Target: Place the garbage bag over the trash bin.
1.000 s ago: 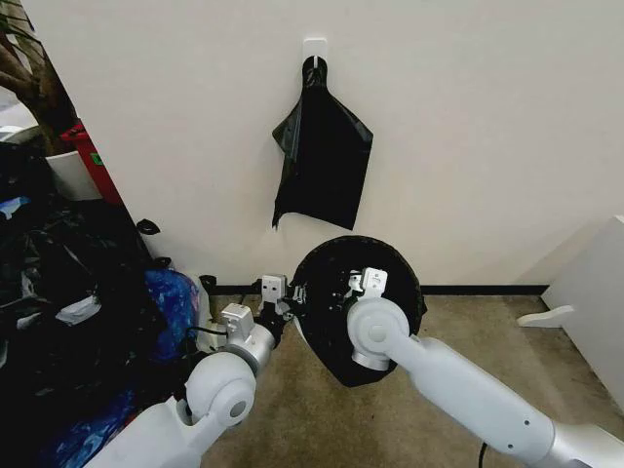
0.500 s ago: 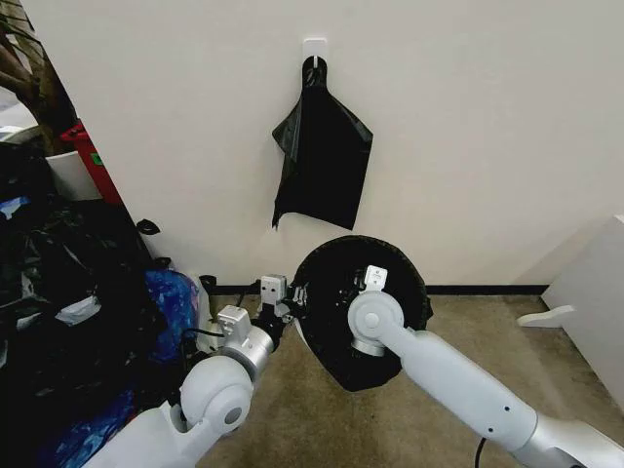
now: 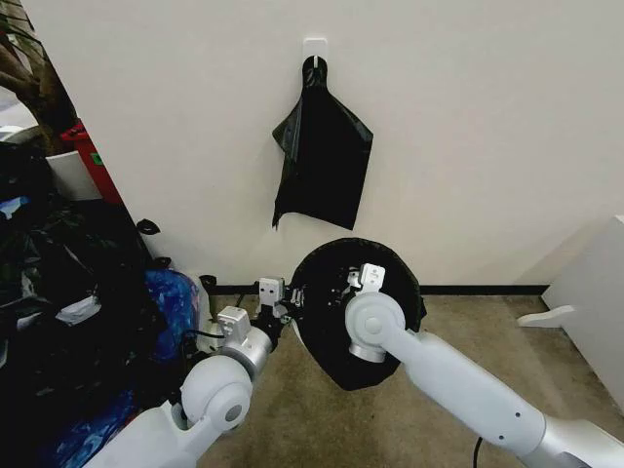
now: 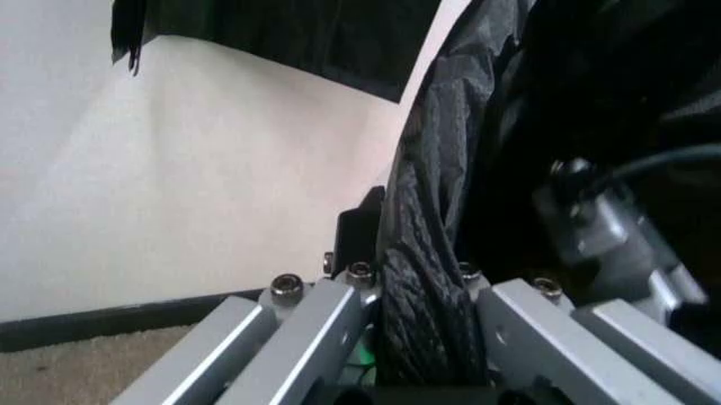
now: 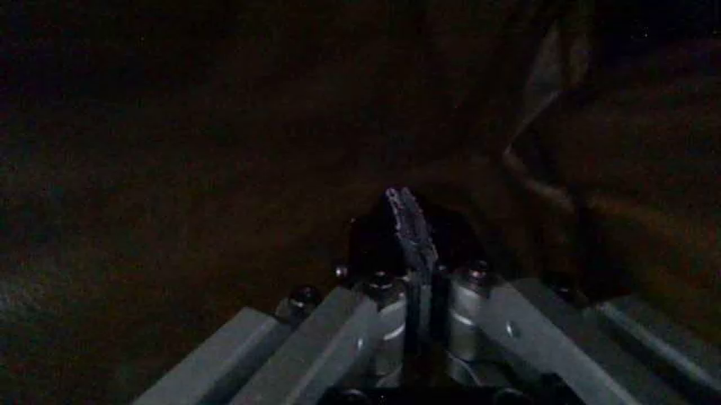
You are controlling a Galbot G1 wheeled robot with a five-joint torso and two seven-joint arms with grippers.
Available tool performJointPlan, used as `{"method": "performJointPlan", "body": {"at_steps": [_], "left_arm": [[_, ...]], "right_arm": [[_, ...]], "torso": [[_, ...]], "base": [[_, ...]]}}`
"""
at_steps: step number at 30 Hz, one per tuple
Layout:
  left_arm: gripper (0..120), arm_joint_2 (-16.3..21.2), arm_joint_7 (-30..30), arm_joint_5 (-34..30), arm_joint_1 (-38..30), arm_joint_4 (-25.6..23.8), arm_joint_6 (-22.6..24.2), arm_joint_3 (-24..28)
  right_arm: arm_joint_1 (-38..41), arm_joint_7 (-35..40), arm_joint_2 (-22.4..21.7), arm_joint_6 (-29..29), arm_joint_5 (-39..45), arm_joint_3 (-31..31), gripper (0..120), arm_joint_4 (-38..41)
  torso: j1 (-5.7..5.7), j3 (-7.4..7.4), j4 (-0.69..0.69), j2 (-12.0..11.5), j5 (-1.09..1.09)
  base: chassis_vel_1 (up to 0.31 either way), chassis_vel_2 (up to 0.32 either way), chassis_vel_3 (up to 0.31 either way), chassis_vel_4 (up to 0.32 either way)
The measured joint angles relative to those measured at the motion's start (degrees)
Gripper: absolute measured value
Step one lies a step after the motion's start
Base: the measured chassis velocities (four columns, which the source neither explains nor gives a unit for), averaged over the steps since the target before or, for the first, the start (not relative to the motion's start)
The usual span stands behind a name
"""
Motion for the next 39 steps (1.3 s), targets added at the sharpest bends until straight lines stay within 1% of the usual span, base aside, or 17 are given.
{"method": "performJointPlan", "body": {"at_steps": [8, 15, 20, 27, 29, 31, 33, 34, 35, 36, 38, 39], "left_arm": [[1, 0.0, -0.2, -0.5, 0.0, -0.9, 0.0, 0.0], [1, 0.0, -0.2, -0.8, -0.1, -1.1, 0.0, 0.1], [1, -0.1, -0.3, -0.9, 0.0, -0.5, 0.2, -0.1], [1, -1.0, -3.0, -5.0, -0.6, 1.2, 1.7, -0.3], [1, -1.0, -3.3, -5.5, -0.7, 1.3, 1.9, -0.3], [1, -1.2, -5.1, -7.8, -1.0, 1.6, 2.6, -0.5], [1, -1.2, -6.2, -9.6, -1.2, 1.7, 3.1, -0.7], [1, -1.2, -6.4, -9.8, -1.2, 1.7, 3.1, -0.7], [1, -1.3, -7.6, -11.5, -1.4, 1.7, 3.5, -0.8], [1, -1.3, -7.6, -11.5, -1.4, 1.7, 3.5, -0.8], [1, -1.4, -9.6, -14.8, -1.5, 1.4, 4.4, -1.2], [1, -1.3, -10.0, -15.3, -1.5, 1.3, 4.6, -1.4]], "right_arm": [[-1.0, -0.8, 1.2, -0.4, -1.5, 0.0, 0, -4.2], [-1.3, -1.1, 1.5, -0.5, -2.4, 0.4, 0, -4.9], [-1.3, -1.1, 0.4, -0.5, -2.1, 0.8, 0, -1.5], [-1.2, -2.5, -3.0, -0.7, -1.8, 0.8, 0, 7.1], [-1.3, -3.0, -3.4, -0.8, -1.9, 1.0, 0, 8.1], [-2.2, -7.0, -5.3, -0.9, -2.9, 2.4, 0, 12.1], [-3.0, -11.1, -7.2, -1.3, -4.3, 4.0, 0, 14.9], [-3.2, -12.0, -7.6, -1.3, -4.7, 4.3, 0, 15.4], [-4.2, -16.0, -9.5, -1.4, -6.5, 6.0, 0, 17.4], [-4.2, -16.0, -9.5, -1.4, -6.5, 6.0, 0, 17.4], [-6.3, -23.7, -12.6, -1.9, -9.9, 10.0, 0, 19.9], [-7.0, -26.2, -13.5, -2.1, -11.3, 11.5, 0, 20.5]], "torso": [[0.0, 0.0, 0.0, 0.0, 0.0], [0.0, 0.0, 0.0, 0.0, 0.01], [0.0, 0.0, 0.0, 0.0, 0.01], [0.0, 0.0, 0.0, 0.0, 0.01], [0.0, 0.0, 0.0, 0.0, 0.01], [0.0, 0.0, 0.0, 0.0, 0.01], [0.0, 0.0, 0.01, 0.0, 0.02], [0.0, 0.0, 0.01, 0.0, 0.02], [0.0, 0.0, 0.0, 0.0, 0.01], [0.0, 0.0, 0.0, 0.0, 0.01], [0.0, 0.0, -0.01, 0.0, 0.02], [0.0, 0.0, -0.01, 0.0, 0.02]], "base": [[0.0, 0.0, 0.0, 0.0], [0.0, 0.0, 0.0, 0.0], [0.0, 0.0, 0.0, 0.0], [0.0, 0.0, 0.0, 0.0], [0.0, 0.0, 0.0, 0.0], [0.0, 0.0, 0.0, 0.0], [0.0, 0.0, 0.0, 0.0], [0.0, 0.0, 0.0, 0.0], [0.0, 0.0, 0.0, 0.0], [0.0, 0.0, 0.0, 0.0], [0.0, 0.0, 0.0, 0.0], [0.0, 0.0, 0.0, 0.0]]}}
